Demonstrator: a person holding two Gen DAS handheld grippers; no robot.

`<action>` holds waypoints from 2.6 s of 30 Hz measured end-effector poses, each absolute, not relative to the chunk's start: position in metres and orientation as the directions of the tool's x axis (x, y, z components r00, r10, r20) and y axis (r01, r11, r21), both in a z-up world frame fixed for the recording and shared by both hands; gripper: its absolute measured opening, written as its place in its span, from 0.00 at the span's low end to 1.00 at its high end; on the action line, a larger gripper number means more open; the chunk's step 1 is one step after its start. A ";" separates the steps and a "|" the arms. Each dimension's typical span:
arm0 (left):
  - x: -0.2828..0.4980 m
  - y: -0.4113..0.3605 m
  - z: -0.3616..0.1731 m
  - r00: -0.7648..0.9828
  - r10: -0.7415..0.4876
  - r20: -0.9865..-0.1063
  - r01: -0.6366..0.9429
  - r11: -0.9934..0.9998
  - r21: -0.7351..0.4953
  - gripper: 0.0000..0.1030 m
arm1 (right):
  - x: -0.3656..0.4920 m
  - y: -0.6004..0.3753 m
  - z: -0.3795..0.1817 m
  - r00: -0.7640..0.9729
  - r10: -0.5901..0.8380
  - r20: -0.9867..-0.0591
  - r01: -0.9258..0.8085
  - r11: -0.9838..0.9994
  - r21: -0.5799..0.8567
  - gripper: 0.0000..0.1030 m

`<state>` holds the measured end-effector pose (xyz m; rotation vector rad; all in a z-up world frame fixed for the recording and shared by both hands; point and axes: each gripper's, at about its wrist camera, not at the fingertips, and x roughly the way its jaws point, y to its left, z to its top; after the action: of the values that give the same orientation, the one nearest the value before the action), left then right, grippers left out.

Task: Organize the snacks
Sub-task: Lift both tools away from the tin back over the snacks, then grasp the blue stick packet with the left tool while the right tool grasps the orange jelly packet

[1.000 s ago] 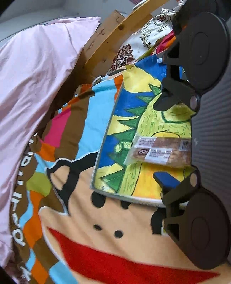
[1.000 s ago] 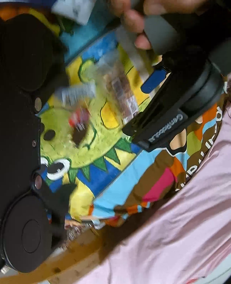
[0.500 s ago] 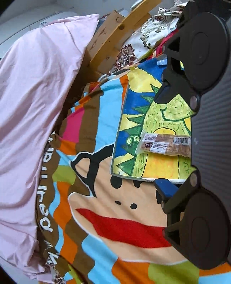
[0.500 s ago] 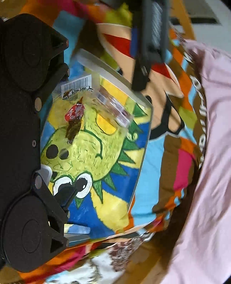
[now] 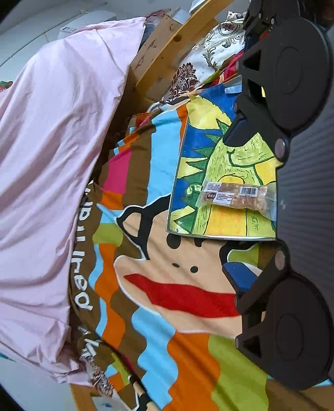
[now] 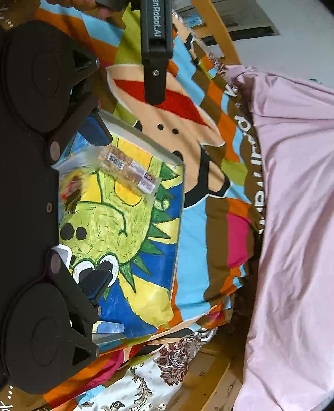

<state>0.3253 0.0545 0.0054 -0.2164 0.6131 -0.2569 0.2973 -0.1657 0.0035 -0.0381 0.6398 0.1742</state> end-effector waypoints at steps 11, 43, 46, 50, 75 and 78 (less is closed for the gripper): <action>0.296 0.051 0.005 0.793 -0.267 -0.548 0.157 0.958 -0.239 0.97 | 0.286 -0.183 -0.014 0.808 0.120 -0.577 -0.138 0.990 0.013 0.99; 0.091 0.043 0.016 0.904 -0.172 -0.391 0.123 0.982 -0.146 0.99 | 0.046 -0.212 0.019 0.934 0.055 -0.352 -0.075 0.996 -0.043 0.99; 0.080 0.044 0.014 0.902 -0.165 -0.400 0.114 0.983 -0.147 0.99 | 0.035 -0.216 0.016 0.930 0.038 -0.364 -0.058 0.997 -0.044 0.99; 0.069 0.043 0.014 0.896 -0.158 -0.415 0.106 0.984 -0.144 0.99 | 0.024 -0.222 0.013 0.926 0.024 -0.377 -0.042 0.998 -0.040 0.99; 0.063 0.028 0.002 0.845 -0.122 -0.521 0.105 0.993 -0.062 1.00 | 0.022 -0.224 0.009 0.904 0.006 -0.428 -0.031 0.998 -0.053 0.99; 0.070 0.030 0.002 0.825 -0.143 -0.547 0.115 0.990 -0.085 1.00 | 0.026 -0.225 0.011 0.904 0.016 -0.428 -0.046 0.997 -0.059 0.99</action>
<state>0.0701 0.0300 0.0017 -0.0494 0.5847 -0.1367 0.0260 -0.2249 0.0111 -0.0685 0.4417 0.0321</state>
